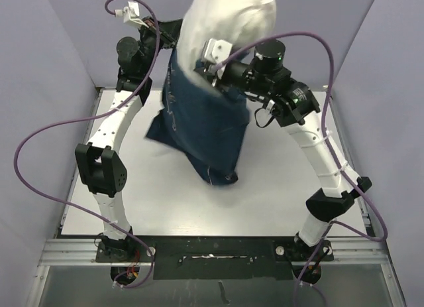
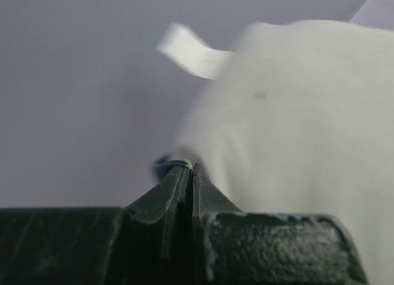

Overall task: Put the pillow into the pillowcase
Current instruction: Stuff the pillow into the pillowcase.

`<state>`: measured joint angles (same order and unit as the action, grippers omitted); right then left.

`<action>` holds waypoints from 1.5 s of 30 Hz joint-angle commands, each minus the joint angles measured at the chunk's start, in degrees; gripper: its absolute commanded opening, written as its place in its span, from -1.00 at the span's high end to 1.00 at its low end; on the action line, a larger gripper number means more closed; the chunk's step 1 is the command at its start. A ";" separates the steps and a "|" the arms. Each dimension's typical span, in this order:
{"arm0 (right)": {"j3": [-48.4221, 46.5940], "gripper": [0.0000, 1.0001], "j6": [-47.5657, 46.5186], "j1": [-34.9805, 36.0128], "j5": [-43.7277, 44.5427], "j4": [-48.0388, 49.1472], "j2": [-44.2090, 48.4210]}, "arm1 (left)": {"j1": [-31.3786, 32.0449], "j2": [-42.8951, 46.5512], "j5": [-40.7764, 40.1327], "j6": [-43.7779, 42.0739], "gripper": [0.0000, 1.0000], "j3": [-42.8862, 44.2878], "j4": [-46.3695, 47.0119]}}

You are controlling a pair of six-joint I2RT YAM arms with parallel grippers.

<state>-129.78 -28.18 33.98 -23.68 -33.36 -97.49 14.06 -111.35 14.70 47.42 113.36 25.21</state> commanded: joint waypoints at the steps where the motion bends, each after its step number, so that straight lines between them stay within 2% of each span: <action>1: -6.56 1.00 -2.59 -12.55 -5.41 15.47 1.94 | 0.18 7.42 1.81 1.01 1.00 -0.11 10.51; 3: -16.78 1.00 5.66 -23.39 -3.81 16.99 -5.59 | 0.15 7.54 1.67 1.16 1.00 -1.03 11.55; 4: -21.48 1.00 9.99 -24.97 -5.33 14.11 -8.12 | 0.28 6.96 1.85 1.45 1.00 -0.92 11.87; 5: -21.25 1.00 10.09 -22.48 -6.86 10.75 -7.64 | 0.45 6.27 2.14 1.93 1.00 -0.40 12.18; 6: -15.42 1.00 5.83 -15.02 -6.79 8.75 -4.12 | 0.60 5.59 2.61 2.19 1.00 0.19 12.58; 7: -4.75 1.00 -1.32 -5.92 -5.38 10.13 2.27 | 0.84 5.13 2.89 2.16 1.00 0.73 12.59; 8: 3.28 1.00 -8.45 6.39 -3.68 11.81 7.70 | 0.83 4.75 3.23 2.09 1.00 1.13 12.44; 9: 7.07 1.00 -16.77 11.50 -1.96 10.77 10.29 | 0.80 4.64 3.65 2.11 1.00 1.16 12.53; 10: 6.78 1.00 -19.40 11.07 -0.79 9.77 10.30 | 0.68 4.69 4.07 2.11 1.00 0.91 12.79; 12: 3.29 1.00 -15.30 -3.91 -3.75 14.85 6.02 | 0.53 5.31 4.39 2.07 1.00 -0.50 13.06; 14: -6.64 1.00 -7.59 -17.86 -2.94 20.46 -1.86 | 0.74 5.43 4.21 2.15 1.00 -1.94 13.72; 15: -13.00 1.00 -2.96 -21.23 -2.44 19.61 -5.59 | 1.02 5.07 4.19 2.26 1.00 -2.13 13.73; 16: -17.67 1.00 -0.25 -21.72 -3.18 17.22 -7.29 | 1.40 4.34 4.33 2.43 1.00 -1.85 13.72; 17: -16.96 1.00 -0.97 -18.04 -4.83 14.39 -6.00 | 1.74 3.38 4.81 2.57 1.00 -0.75 13.49; 18: -9.69 1.00 -5.16 -11.23 -4.71 13.68 -1.40 | 2.02 2.53 5.45 2.54 1.00 0.16 13.08; 20: 8.35 1.00 -17.59 7.88 -3.84 15.54 9.54 | 2.45 1.13 6.38 2.50 1.00 1.22 12.81; 21: 13.96 1.00 -23.91 12.33 -2.39 16.12 12.84 | 2.41 0.98 7.20 2.46 1.00 1.34 12.62; 22: 16.74 1.00 -27.85 11.65 -1.99 17.72 14.32 | 2.33 1.12 7.71 2.34 1.00 0.84 12.77; 23: 15.70 1.00 -26.02 4.93 -3.04 19.09 13.14 | 2.22 1.46 8.01 2.33 1.00 -0.20 13.35; 25: 4.95 1.00 -14.49 -11.45 -4.69 22.85 5.28 | 2.24 1.77 8.09 2.27 1.00 -1.96 14.02; 27: -9.81 1.00 -3.89 -19.57 -3.42 22.33 -3.62 | 2.68 0.88 7.97 2.91 1.00 -2.61 15.12; 28: -13.36 1.00 -1.39 -18.66 -5.22 19.48 -3.77 | 3.06 0.13 8.13 3.22 1.00 -2.12 15.48; 29: -11.84 1.00 -3.45 -13.52 -6.53 17.54 -1.21 | 3.38 -0.74 8.60 3.29 1.00 -1.22 15.74; 32: 14.65 1.00 -23.59 12.25 -5.83 16.81 13.83 | 3.78 -2.43 10.06 3.45 1.00 1.14 17.25; 33: 20.43 1.00 -30.11 16.37 -4.14 17.73 16.77 | 3.69 -2.52 10.73 3.53 1.00 1.07 18.01; 34: 22.54 1.00 -33.78 15.98 -2.76 18.95 17.40 | 3.49 -2.20 11.23 3.51 1.00 0.65 18.68; 35: 20.86 1.00 -32.58 6.52 -4.14 21.29 15.56 | 3.22 -1.65 11.59 3.19 1.00 -0.12 18.95; 36: 17.04 1.00 -27.28 0.73 -5.70 24.57 11.98 | 3.05 -0.97 11.74 2.69 1.00 -1.19 19.06; 37: 10.79 1.00 -22.56 -9.58 -4.92 27.10 7.85 | 2.89 -0.49 11.58 2.33 1.00 -2.14 19.11; 38: 4.57 1.00 -18.29 -14.72 -3.22 29.31 3.48 | 2.82 -0.45 11.45 2.51 1.00 -3.00 19.40; 39: 0.01 1.00 -14.15 -17.47 -2.54 29.84 0.54 | 2.90 -0.81 11.20 3.04 1.00 -3.20 19.80; 40: -2.67 1.00 -11.67 -17.02 -3.52 27.52 -0.39 | 3.08 -1.45 11.30 3.59 1.00 -2.90 20.01; 41: -0.88 1.00 -12.50 -12.08 -4.65 24.97 1.59 | 3.34 -2.40 11.84 3.94 1.00 -2.02 19.94; 42: 5.40 1.00 -16.13 -4.37 -5.19 23.29 5.62 | 3.67 -3.23 12.25 3.84 1.00 -1.07 19.35; 44: 23.27 1.00 -33.36 13.39 -4.67 22.55 16.71 | 4.09 -4.56 12.95 3.40 1.00 0.43 18.69; 45: 29.90 1.00 -38.46 17.94 -3.61 23.78 20.07 | 4.12 -4.88 13.37 3.38 1.00 0.82 18.54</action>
<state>-117.78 -48.58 25.65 -24.80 -14.02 -93.56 17.93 -113.78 24.82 50.19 110.10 38.39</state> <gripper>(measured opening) 0.037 0.016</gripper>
